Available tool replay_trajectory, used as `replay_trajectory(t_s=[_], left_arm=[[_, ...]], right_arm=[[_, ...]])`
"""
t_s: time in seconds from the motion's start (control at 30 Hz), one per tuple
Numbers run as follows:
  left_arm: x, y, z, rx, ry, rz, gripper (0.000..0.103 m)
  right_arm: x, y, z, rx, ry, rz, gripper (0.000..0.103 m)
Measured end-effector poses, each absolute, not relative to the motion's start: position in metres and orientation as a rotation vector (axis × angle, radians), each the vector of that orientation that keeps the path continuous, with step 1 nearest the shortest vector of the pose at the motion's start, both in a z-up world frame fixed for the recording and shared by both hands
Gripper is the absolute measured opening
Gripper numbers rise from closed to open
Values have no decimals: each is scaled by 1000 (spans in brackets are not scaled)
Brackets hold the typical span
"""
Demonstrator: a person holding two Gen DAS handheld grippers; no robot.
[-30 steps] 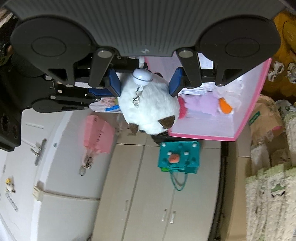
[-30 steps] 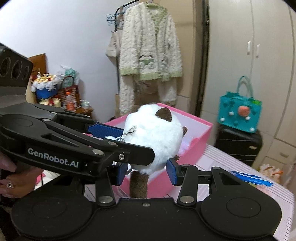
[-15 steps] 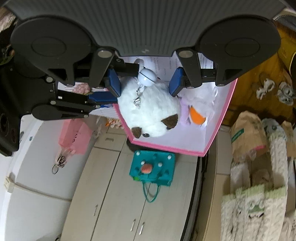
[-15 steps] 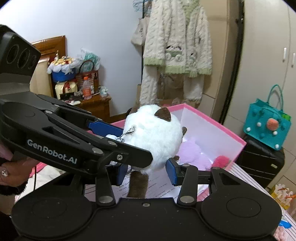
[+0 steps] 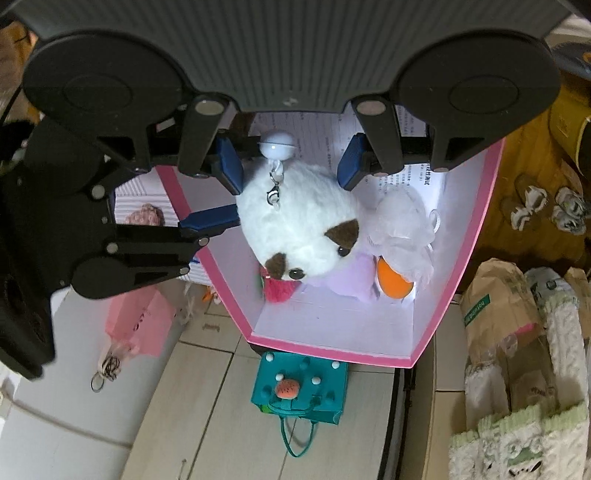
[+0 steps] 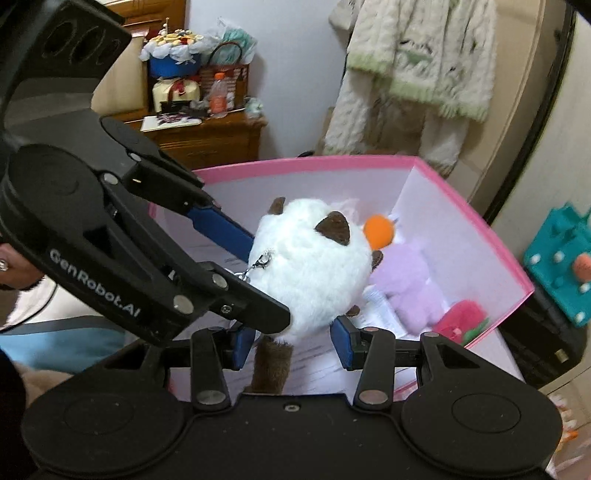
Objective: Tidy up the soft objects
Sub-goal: 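Open the left gripper to drop the cat into the box, then move both grippers back to the pink floral cloth on the table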
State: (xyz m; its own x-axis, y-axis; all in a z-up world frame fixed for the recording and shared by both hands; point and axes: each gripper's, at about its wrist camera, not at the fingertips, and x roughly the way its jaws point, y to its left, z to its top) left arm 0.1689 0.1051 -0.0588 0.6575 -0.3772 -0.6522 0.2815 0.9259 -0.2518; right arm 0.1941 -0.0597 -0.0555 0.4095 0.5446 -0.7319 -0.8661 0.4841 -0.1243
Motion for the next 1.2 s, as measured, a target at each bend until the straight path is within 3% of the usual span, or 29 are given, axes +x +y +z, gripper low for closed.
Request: replay_trajectory(t_s=[0.37, 0.7, 1.2], left_arm=[[147, 124, -43, -66, 770, -326, 61], [124, 124, -17, -34, 776, -379, 64], [99, 99, 9, 61, 756, -402, 75]], right_arm=[[195, -75, -51, -402, 767, 940, 55], [171, -102, -25, -261, 747, 913, 55], [124, -132, 18, -250, 681, 864, 57]])
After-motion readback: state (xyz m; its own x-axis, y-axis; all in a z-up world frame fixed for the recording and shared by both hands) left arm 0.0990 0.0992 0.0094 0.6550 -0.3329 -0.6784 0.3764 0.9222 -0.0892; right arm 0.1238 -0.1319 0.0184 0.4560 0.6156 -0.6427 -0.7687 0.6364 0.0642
